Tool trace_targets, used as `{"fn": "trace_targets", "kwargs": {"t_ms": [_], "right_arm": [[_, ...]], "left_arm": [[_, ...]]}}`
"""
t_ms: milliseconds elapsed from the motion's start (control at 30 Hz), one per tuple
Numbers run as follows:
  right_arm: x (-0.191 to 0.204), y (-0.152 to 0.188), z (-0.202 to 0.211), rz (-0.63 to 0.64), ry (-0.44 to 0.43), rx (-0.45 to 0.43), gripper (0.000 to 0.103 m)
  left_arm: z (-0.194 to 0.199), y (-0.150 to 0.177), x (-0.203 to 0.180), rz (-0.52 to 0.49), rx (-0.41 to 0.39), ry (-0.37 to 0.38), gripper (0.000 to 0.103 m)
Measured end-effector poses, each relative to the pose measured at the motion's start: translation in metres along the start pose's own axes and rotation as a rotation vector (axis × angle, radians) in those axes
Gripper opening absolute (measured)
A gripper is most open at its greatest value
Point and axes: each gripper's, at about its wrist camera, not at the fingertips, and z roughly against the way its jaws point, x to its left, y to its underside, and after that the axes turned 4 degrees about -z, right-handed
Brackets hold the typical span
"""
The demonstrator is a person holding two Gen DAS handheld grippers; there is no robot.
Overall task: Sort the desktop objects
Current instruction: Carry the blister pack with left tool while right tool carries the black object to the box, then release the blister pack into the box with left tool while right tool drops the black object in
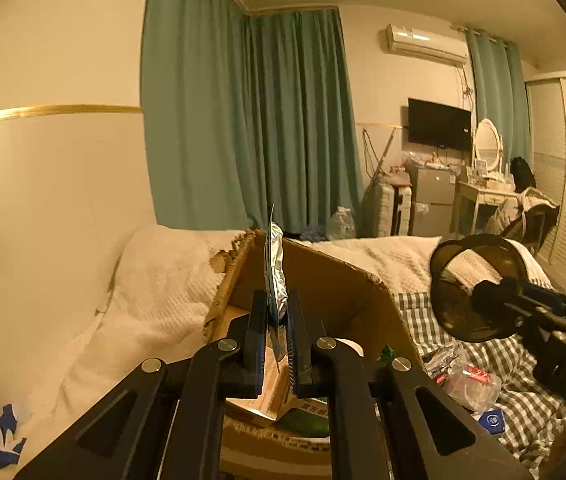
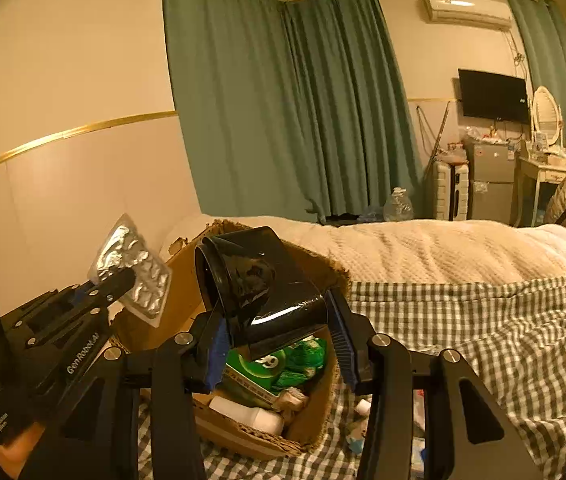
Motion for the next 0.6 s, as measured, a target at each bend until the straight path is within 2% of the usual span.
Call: {"fn": "trace_targets", "kwargs": {"t_ms": [167,400,600], "right_arm": [[0.0,-0.008,-0.031,-0.023,-0.015,0.064,0.044],[0.003,0.003,-0.07,-0.055,-0.008,0.179,0.044],[-0.005,0.018,-0.083,-0.071,0.002,0.243,0.044]], "left_arm": [[-0.03,-0.006,0.004,-0.001,0.1,0.032,0.008],[-0.055,-0.005,0.002,-0.054,0.196,0.011,0.008],[-0.066,0.004,0.002,-0.054,0.259,-0.001,0.009]]}}
